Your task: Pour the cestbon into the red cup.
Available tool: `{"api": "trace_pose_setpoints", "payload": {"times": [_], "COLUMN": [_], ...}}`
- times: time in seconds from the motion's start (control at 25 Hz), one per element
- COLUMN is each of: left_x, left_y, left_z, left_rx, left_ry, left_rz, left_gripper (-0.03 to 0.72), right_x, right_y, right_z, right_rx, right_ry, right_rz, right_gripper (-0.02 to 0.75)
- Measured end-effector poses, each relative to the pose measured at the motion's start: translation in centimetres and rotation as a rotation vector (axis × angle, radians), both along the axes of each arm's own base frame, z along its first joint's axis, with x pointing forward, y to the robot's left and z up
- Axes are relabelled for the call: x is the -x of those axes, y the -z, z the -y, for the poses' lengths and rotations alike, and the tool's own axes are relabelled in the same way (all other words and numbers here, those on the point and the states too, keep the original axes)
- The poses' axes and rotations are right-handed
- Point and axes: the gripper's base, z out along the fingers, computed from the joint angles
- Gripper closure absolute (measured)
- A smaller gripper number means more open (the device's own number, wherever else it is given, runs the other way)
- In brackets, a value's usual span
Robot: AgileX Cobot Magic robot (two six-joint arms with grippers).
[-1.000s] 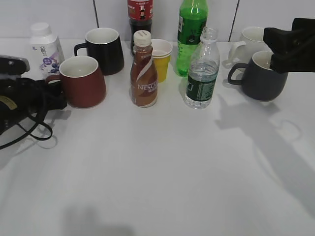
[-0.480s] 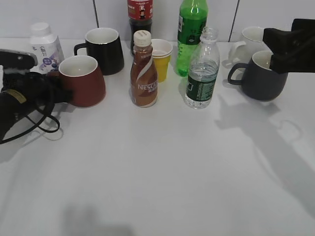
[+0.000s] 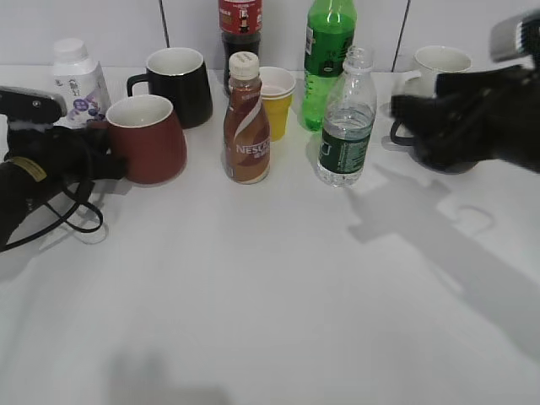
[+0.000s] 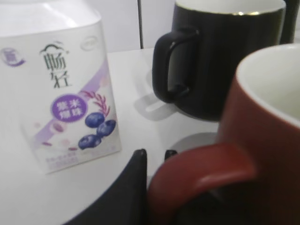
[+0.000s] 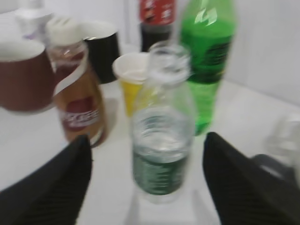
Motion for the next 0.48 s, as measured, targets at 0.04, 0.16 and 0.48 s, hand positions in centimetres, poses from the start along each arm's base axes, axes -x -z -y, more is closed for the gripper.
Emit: {"api": "trace_pose_setpoints", "payload": {"times": [0.04,0.16,0.48], "left_x": [0.4,1.8,5.7], "left_y": [-0.4,-2.1,-7.6], "left_z": [-0.1,-0.3,-0.8], "left_rx": [-0.001,0.002,-0.014], "left_ry": [0.0,0.004,0.037], "left_rz": [0.002,0.028,0.112], "left_gripper": [0.616,0.62,0.621], "right_x": [-0.2,-1.0,-5.2], "right_y": [0.5,2.9,7.5], "right_z": [-0.3,-0.9,-2.1], "right_rx": [-0.007,-0.016,-0.024], "right_ry": [-0.023,-0.058,-0.039], "right_rz": [-0.004,-0.057,-0.142], "right_gripper": [0.189,0.127,0.111]}}
